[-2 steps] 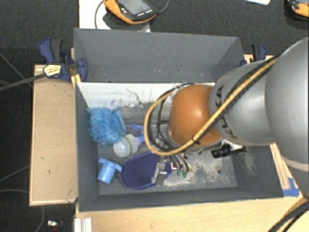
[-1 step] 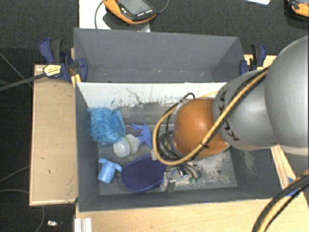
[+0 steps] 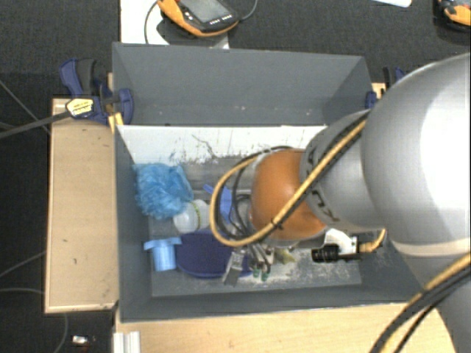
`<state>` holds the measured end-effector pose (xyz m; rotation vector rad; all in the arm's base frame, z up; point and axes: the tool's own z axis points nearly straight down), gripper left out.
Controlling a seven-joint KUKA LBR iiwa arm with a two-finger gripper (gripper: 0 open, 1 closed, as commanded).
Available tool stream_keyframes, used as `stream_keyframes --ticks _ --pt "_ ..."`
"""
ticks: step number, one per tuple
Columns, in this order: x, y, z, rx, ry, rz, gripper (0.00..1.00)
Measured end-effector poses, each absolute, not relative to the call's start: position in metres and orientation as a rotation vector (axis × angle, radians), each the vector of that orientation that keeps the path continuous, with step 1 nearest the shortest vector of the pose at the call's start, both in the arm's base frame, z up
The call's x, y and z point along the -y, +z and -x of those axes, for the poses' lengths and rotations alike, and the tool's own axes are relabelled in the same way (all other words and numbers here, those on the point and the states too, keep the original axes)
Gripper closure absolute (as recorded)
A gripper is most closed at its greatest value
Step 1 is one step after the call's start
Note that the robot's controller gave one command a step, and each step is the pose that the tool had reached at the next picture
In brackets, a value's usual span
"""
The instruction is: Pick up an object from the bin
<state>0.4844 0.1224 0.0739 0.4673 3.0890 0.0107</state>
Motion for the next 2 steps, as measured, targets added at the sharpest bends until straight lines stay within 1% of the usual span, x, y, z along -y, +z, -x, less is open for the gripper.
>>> stream_keyframes --ticks 1,2 --pt "-0.122 0.074 -0.484 -3.089 0.011 -0.469 1.00" --pt "-0.122 0.098 -0.482 -3.096 0.007 -0.469 1.00"
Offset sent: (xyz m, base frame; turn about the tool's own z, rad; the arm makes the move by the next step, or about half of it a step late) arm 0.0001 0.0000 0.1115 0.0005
